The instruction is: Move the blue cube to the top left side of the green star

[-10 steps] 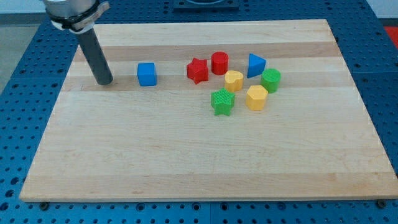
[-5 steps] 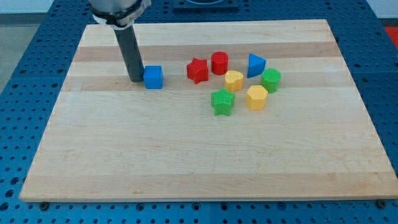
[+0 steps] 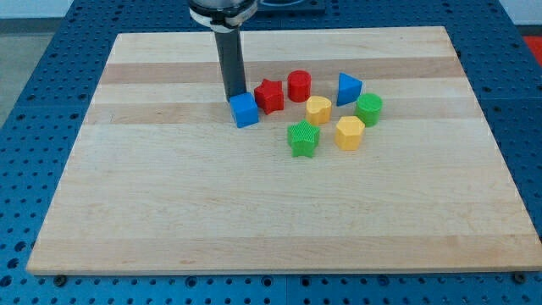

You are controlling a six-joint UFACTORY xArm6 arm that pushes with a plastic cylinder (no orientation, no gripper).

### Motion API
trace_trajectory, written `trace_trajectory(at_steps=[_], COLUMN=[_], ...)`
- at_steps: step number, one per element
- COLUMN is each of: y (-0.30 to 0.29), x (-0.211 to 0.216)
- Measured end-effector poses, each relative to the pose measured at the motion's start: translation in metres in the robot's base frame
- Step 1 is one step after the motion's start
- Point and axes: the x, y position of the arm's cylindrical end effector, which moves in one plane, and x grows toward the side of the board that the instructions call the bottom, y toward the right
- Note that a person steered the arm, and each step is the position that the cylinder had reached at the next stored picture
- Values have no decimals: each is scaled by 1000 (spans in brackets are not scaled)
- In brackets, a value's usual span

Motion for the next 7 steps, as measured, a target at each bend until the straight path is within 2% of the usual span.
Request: trace_trajectory(at_steps=[4,6,7], y=[-3,-18,-5], x=[11,-29,-43])
